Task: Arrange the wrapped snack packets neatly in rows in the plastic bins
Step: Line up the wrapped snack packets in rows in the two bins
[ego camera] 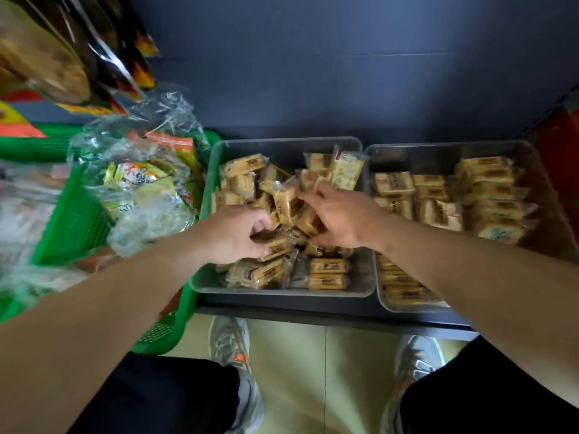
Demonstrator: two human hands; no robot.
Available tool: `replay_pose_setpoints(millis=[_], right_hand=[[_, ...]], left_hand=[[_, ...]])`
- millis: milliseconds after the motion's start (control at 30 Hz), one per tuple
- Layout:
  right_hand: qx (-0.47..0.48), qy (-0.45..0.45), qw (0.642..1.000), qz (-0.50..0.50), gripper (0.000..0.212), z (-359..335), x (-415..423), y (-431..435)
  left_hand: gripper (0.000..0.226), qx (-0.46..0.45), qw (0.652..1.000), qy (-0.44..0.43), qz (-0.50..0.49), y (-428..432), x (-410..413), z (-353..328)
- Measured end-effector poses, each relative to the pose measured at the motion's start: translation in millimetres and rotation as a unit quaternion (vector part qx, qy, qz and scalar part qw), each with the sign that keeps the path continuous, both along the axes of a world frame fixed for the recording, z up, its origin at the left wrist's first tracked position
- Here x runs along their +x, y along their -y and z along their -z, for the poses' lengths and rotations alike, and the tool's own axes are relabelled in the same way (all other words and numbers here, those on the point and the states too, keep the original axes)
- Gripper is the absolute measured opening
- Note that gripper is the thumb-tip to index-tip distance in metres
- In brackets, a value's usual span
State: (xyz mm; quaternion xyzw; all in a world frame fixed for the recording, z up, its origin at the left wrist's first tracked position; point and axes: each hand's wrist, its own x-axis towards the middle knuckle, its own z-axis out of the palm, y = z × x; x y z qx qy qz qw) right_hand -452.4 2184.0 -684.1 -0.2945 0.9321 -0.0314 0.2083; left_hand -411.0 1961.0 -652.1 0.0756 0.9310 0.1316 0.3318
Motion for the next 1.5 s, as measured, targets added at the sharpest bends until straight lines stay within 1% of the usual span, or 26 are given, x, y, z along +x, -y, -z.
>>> replay_pose_setpoints(millis=[33, 67, 167, 233, 300, 400, 467, 533, 600, 733, 800, 867, 933, 1000, 1100, 1200, 1267, 1333, 1433, 1500], right_hand=[[0.008, -0.01, 1.0, -0.003, 0.097, 5, 2, 6], [0.008, -0.015, 1.0, -0.002, 0.096, 9, 3, 10], [-0.004, -0.011, 1.0, -0.006, 0.084, 12, 0, 16], [-0.01, 0.012, 1.0, -0.005, 0.084, 9, -6, 14], [-0.036, 0.009, 0.999, 0.007, 0.084, 0, -14, 9], [-0.095, -0.069, 0.992, 0.041, 0.08, -16, -28, 5], [-0.122, -0.1, 0.985, 0.069, 0.087, -21, -38, 5], [-0.133, -0.073, 0.984, 0.095, 0.096, -21, -45, 6], [-0.132, -0.046, 0.986, 0.095, 0.101, -18, -49, 5], [-0.135, -0.033, 0.987, 0.08, 0.097, -15, -51, -2], [-0.104, -0.041, 0.992, 0.062, 0.098, -12, -51, -10], [-0.071, -0.058, 0.993, 0.077, 0.105, -10, -53, -23], [-0.053, -0.044, 0.99, 0.122, 0.115, -9, -56, -38], [-0.036, -0.028, 0.99, 0.136, 0.121, -8, -57, -47], [-0.021, -0.035, 0.991, 0.125, 0.118, -5, -55, -47], [-0.034, -0.04, 0.99, 0.13, 0.114, -4, -53, -41], [-0.063, -0.023, 0.99, 0.121, 0.111, -4, -53, -38], [-0.101, 0.013, 0.989, 0.105, 0.109, -5, -51, -32], [-0.17, 0.077, 0.977, 0.107, 0.101, -7, -48, -25], [-0.207, 0.137, 0.961, 0.123, 0.092, -9, -48, -28]], left_hand=[[0.053, -0.008, 1.0, 0.001, 0.007, -1, 1, 1], [0.058, -0.022, 1.0, 0.005, 0.02, -4, 2, 2], [0.08, -0.067, 0.996, 0.006, 0.065, -13, 11, 10], [0.094, -0.087, 0.994, 0.006, 0.072, -15, 14, 14], [0.098, -0.093, 0.993, 0.02, 0.067, -17, 16, 16], [0.092, -0.084, 0.995, 0.026, 0.049, -15, 15, 13], [0.08, -0.072, 0.997, 0.005, 0.026, -10, 9, 8], [0.07, -0.076, 0.996, -0.043, 0.012, -6, 2, 3], [0.068, -0.081, 0.994, -0.074, 0.01, -2, -2, 1], [0.074, -0.044, 0.997, -0.055, -0.022, 5, -7, 4], [0.073, -0.025, 0.998, -0.048, -0.038, 6, -9, 4], [0.067, -0.002, 0.998, -0.044, -0.047, 6, -11, 4], [0.058, 0.023, 0.997, -0.051, -0.052, 4, -15, 1], [0.05, 0.05, 0.994, -0.065, -0.07, 3, -22, -3], [0.04, 0.081, 0.988, -0.092, -0.098, -8, -31, -8], [0.036, 0.079, 0.988, -0.101, -0.09, -25, -36, -6], [0.037, 0.073, 0.988, -0.107, -0.083, -35, -38, -3], [0.045, 0.064, 0.987, -0.122, -0.082, -43, -40, 1], [0.066, 0.052, 0.982, -0.155, -0.096, -49, -44, 8], [0.08, 0.037, 0.981, -0.163, -0.097, -51, -45, 12]])
